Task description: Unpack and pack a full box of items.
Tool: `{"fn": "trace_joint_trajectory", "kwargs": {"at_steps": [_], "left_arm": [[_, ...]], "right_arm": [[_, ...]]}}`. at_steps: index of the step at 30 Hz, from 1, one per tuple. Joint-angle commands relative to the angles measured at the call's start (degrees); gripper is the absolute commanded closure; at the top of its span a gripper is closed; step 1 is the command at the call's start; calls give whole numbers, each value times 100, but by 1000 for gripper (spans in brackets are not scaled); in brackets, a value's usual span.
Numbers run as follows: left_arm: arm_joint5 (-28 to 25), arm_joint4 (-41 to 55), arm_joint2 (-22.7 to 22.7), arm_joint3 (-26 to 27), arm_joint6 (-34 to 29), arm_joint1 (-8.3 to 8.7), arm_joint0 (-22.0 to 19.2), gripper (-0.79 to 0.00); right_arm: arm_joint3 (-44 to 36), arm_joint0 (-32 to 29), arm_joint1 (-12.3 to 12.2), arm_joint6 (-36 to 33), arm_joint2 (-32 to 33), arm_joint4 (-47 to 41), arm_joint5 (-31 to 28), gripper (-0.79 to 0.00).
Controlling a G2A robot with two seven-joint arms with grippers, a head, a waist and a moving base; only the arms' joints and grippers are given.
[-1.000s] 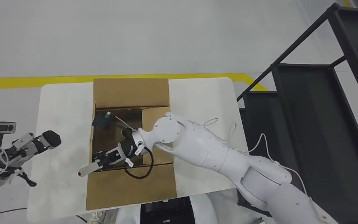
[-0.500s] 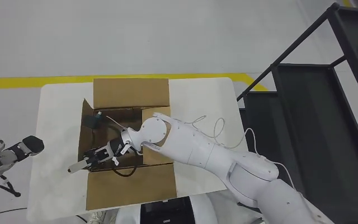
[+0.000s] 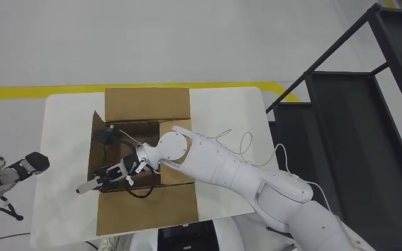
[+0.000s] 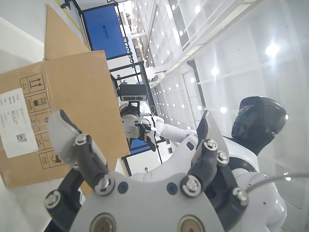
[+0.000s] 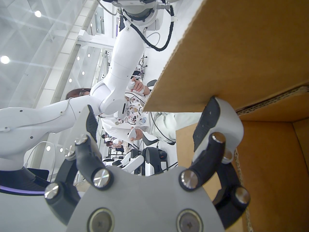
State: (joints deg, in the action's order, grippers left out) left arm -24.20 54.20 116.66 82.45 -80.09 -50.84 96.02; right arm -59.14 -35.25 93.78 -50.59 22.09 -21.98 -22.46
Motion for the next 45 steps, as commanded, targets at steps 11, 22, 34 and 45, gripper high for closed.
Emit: {"fn": "trace_joint_trajectory", "kwargs": {"at_steps": [11,22,34,45], "left_arm": [[228,-222,-73,232,284,-25,19,-785],[313,152,-103,401,45,-65,-130,-785],[378,-465,-777,20,863,-108,-1026,-785],[374,-1310,-1326,-728,1546,-141,-1666,-785]], "right_arm": [[-251,113,145,100,13,339,164,-785],[761,492,835,47,-324,257,120,-785],[1832,611,1440,-210,-402,100,-220,-785],[2057,632,1644,-272,-236,258,-546,-785]]}}
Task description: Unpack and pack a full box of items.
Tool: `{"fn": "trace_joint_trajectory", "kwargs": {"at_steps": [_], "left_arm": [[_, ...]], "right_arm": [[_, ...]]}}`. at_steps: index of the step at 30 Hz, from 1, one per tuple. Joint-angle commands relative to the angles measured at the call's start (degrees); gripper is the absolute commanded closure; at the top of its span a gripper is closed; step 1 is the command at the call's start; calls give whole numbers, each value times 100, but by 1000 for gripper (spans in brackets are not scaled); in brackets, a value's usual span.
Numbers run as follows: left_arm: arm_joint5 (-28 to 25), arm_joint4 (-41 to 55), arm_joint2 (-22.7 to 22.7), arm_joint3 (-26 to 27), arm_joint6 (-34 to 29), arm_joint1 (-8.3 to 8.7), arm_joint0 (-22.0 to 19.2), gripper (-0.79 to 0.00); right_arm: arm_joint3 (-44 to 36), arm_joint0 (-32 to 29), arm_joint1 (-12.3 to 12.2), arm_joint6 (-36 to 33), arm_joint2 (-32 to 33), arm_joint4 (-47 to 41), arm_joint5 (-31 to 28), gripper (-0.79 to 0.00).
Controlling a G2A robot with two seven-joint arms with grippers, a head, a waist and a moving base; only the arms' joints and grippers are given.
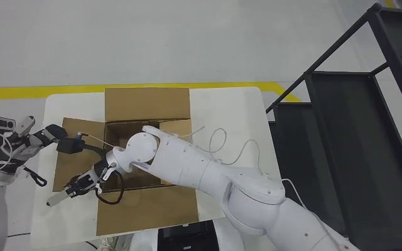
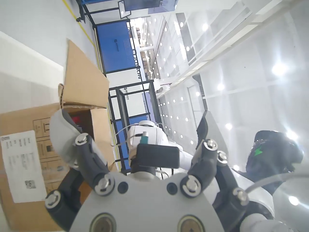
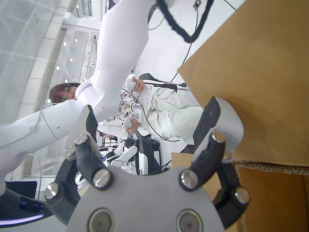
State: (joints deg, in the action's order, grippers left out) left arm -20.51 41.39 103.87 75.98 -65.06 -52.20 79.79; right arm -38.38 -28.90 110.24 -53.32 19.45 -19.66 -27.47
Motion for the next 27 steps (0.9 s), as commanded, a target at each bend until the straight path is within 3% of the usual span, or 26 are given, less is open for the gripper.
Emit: {"fn": "trace_joint_trajectory", "kwargs": {"at_steps": [1,7,14,21,27], "left_arm": [[21,-32,-79,-144,46,-9,-77,-785],[-10,-156,-217,-406,71,-23,-222,-785],[-34,-465,-476,-687,205,-53,-313,-785],[-138,-828,-834,-1099,422,-106,-490,-785],[-130,-934,-1265,-1367,553,-194,-753,-785]], "right_arm": [[-37,-9,-13,18,63,62,-98,-785],[-234,-190,-250,199,404,274,-412,-785],[-1223,-906,-906,623,1138,980,-556,-785],[-3498,-2561,-1795,648,2398,2172,34,-785],[-5409,-4088,-2294,335,3348,2965,626,-785]]}}
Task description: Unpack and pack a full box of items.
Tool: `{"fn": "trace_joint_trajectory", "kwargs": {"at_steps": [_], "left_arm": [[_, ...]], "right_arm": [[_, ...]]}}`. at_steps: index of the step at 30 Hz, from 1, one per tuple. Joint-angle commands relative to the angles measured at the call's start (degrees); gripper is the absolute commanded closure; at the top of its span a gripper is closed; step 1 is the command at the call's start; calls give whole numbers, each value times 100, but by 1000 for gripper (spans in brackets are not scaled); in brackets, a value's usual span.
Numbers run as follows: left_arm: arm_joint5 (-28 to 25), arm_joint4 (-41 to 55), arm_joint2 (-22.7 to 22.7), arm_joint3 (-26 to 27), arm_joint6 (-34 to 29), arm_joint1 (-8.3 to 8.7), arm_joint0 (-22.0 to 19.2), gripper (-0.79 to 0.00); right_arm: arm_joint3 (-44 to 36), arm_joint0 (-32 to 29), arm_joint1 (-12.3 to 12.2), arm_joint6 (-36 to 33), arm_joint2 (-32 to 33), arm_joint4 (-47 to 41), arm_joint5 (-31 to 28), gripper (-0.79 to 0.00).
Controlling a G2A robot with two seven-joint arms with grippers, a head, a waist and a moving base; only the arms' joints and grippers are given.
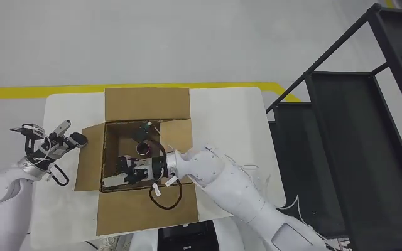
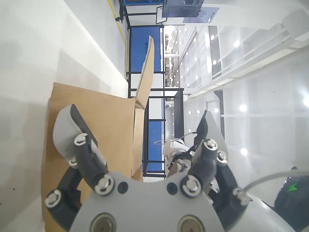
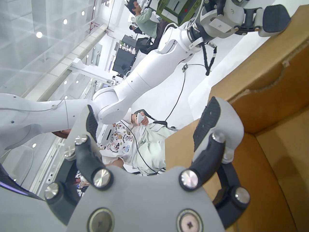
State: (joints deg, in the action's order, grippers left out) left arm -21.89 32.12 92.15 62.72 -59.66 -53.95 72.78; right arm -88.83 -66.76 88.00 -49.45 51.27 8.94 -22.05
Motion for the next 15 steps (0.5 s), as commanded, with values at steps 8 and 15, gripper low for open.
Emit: {"fn": "trace_joint_trajectory", "kwargs": {"at_steps": [8,15], "left_arm": [[57,-41,-531,-232,80,-122,-372,-785],[93,-60,-782,-393,121,-191,-570,-785]], "right_arm": [[-1237,-1299,-355,-205,763,289,153,-785],[-1511,-1664,-504,-243,982,259,41,-785]]}}
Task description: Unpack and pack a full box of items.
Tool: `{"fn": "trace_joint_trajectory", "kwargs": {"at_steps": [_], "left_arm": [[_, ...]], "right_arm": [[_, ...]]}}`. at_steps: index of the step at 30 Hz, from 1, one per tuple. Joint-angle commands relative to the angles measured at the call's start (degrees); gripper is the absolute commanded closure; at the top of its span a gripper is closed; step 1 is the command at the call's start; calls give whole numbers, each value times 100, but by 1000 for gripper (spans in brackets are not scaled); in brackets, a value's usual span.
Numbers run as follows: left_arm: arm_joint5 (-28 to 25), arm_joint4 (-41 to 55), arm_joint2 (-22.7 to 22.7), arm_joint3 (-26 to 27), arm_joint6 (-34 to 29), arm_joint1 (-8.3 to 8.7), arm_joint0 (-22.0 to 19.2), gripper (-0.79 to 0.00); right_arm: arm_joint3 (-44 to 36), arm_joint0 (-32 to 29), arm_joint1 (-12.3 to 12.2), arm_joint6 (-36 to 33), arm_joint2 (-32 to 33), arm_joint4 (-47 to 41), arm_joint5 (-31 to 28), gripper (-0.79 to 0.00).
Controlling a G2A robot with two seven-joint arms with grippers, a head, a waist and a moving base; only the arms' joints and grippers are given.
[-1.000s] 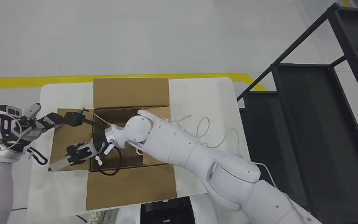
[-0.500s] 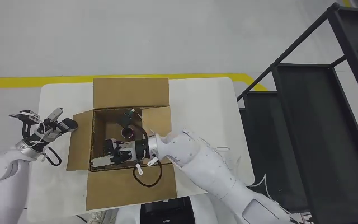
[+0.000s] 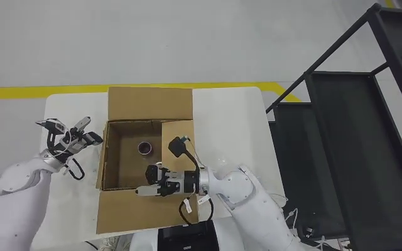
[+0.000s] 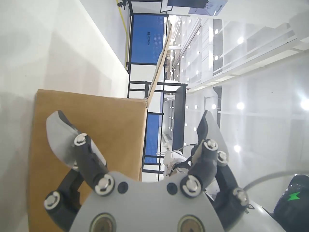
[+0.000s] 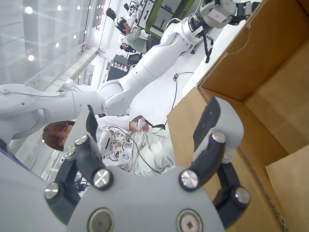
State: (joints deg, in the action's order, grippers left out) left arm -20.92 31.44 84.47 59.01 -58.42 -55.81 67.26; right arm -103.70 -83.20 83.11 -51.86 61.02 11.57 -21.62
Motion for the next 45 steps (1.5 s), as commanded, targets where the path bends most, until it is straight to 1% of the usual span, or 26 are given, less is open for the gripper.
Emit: {"fn": "trace_joint_trajectory", "kwargs": {"at_steps": [1,2,5,8,11,13,17,20,22,23,26,28,30,32,35,38,41,45], "left_arm": [[-12,26,0,-32,-6,-5,-31,-785],[-17,47,23,-36,-9,-1,-34,-785],[-94,188,296,87,-109,52,34,-785],[-208,290,724,560,-365,147,285,-785],[-98,283,1165,1249,-558,240,646,-785],[105,223,1551,1952,-613,307,1023,-785],[406,290,2108,3151,-681,362,1682,-785],[644,254,2339,3963,-722,373,2135,-785],[790,182,2383,4352,-725,374,2327,-785],[874,115,2376,4631,-695,372,2443,-785],[969,-55,2199,5096,-497,354,2585,-785],[1026,-165,1966,5249,-339,338,2587,-785],[1117,-319,1694,5319,-241,327,2540,-785],[1245,-633,1242,5339,-101,310,2395,-785],[1406,-1073,586,5201,135,271,2126,-785],[1450,-1372,-17,4997,450,210,1811,-785],[1513,-1659,-482,4790,762,150,1525,-785],[1434,-2066,-1000,4438,1118,66,1140,-785]], "right_arm": [[-40,-35,-30,-5,16,-10,-5,-785],[-48,-41,-39,-6,21,-15,-6,-785],[-78,-57,-84,-15,43,-42,-43,-785],[-88,-74,-125,-1,84,-89,-100,-785],[-86,-102,-164,4,129,-132,-182,-785],[-75,-131,-196,25,171,-186,-243,-785],[-71,-243,-255,103,246,-224,-348,-785],[-66,-390,-304,200,325,-254,-447,-785],[-65,-478,-332,239,375,-282,-509,-785],[-63,-548,-355,276,415,-297,-564,-785],[-53,-691,-401,359,474,-333,-694,-785],[-15,-765,-431,395,511,-359,-784,-785],[4,-815,-453,434,532,-385,-840,-785],[69,-881,-484,494,567,-435,-929,-785],[116,-934,-521,543,587,-481,-1039,-785],[148,-997,-556,606,601,-505,-1131,-785],[169,-1038,-588,652,593,-508,-1186,-785],[257,-1063,-629,693,574,-538,-1276,-785]]}}
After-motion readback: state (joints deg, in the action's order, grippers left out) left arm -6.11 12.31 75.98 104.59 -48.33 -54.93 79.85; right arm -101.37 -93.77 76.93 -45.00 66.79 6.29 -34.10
